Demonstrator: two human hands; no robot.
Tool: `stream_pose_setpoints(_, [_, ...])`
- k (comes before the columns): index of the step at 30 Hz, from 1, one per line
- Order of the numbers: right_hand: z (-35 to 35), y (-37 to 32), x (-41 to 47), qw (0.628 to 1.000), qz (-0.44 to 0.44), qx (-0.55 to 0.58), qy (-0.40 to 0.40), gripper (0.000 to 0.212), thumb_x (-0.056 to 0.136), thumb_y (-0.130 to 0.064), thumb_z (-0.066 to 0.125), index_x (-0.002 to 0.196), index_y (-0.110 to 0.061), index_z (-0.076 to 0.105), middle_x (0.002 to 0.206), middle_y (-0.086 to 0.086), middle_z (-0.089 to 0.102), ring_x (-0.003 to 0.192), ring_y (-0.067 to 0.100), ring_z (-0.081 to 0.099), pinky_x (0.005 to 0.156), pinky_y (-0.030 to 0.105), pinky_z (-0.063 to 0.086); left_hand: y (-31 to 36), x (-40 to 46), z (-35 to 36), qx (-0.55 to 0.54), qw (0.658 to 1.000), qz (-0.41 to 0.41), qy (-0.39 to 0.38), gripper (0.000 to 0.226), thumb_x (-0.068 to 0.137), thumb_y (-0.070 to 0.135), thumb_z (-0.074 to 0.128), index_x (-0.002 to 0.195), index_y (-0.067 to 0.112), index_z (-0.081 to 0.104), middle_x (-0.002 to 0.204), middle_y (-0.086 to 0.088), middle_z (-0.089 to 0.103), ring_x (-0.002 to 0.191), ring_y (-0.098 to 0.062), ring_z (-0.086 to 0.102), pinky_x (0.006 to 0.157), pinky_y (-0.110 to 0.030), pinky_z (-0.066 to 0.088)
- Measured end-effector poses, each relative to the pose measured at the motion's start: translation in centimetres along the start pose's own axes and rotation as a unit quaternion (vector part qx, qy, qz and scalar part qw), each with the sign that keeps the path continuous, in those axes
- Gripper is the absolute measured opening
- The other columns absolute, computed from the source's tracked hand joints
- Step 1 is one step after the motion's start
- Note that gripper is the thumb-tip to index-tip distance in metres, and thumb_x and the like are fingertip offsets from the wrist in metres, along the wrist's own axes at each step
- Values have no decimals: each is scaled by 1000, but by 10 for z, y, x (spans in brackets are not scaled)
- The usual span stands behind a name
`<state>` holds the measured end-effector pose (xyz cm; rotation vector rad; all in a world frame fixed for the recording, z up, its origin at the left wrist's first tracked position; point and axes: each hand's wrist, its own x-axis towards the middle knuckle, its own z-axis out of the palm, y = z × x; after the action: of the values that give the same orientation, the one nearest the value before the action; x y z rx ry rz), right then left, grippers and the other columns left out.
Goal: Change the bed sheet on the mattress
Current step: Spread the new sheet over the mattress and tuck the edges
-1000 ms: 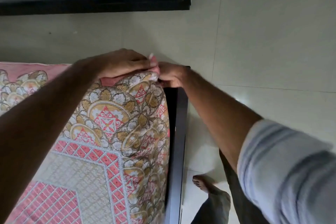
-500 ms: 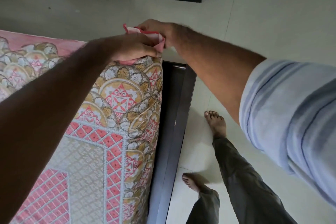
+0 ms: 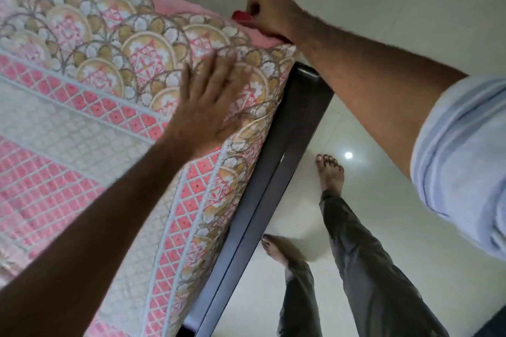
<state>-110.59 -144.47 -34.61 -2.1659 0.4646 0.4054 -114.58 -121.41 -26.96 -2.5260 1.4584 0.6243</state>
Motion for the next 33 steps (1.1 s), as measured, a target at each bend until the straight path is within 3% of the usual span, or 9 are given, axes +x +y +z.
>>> stream_pose_setpoints(4, [35,-14,-58,959,23,155,236,35,94,-5,53,128,-6,60,133,10,57,115,9,53,91,2,37,12,-30,38,-2,1000,-1,3,76,103,61,24,163,20,0,169,-15,-7,154,-42,-9,118,-70,-2])
stream_pose_setpoints(7, [94,-45,-166,886,-1,269,377,50,90,3,50,140,3,46,146,20,40,136,27,41,114,34,38,5,-39,25,-66,996,-37,57,68,106,51,29,163,19,10,170,-10,2,156,-31,-3,122,-64,0])
stream_pose_setpoints(9, [152,-72,-246,873,65,356,327,55,95,-4,53,148,-1,36,151,15,34,142,25,35,116,40,36,2,-77,41,-98,988,-84,83,64,107,44,36,162,19,16,170,-8,6,157,-30,0,122,-65,4])
stream_pose_setpoints(11, [208,-101,-310,845,171,442,247,46,102,-16,51,146,-7,41,142,6,44,129,5,46,107,19,39,-2,-126,61,-99,982,-131,90,64,107,41,40,162,19,15,170,-8,4,157,-32,-1,119,-69,7])
stream_pose_setpoints(13, [273,-113,-339,733,315,586,142,34,105,-34,46,134,-16,52,128,1,57,104,-4,62,89,12,49,-4,-174,89,-98,977,-176,74,66,107,45,38,162,21,10,170,-6,-1,156,-33,-5,118,-71,7])
stream_pose_setpoints(17, [367,-96,-338,547,434,712,68,79,83,-79,44,133,-20,57,131,13,65,107,29,69,98,48,53,1,-271,145,-152,957,-244,32,69,107,54,32,162,32,-3,170,1,-12,156,-27,-15,119,-71,5])
stream_pose_setpoints(23, [389,-87,-344,576,430,688,96,64,97,-68,36,121,-16,64,118,7,68,103,26,66,103,40,47,1,-325,182,-148,962,-225,54,71,105,55,31,163,26,2,171,-1,-6,156,-29,-12,121,-67,1])
stream_pose_setpoints(28, [383,-83,-343,590,438,674,76,61,103,-61,19,130,-20,56,98,1,63,84,17,60,69,26,45,4,-335,188,-153,963,-211,64,71,106,52,35,163,25,1,170,0,-9,156,-30,-13,120,-68,0])
stream_pose_setpoints(33, [361,-97,-344,658,392,643,21,51,101,-59,35,131,-26,61,128,3,64,117,26,60,106,47,46,6,-333,184,-140,965,-216,41,74,103,56,29,162,27,-4,170,0,-14,155,-32,-15,119,-71,4])
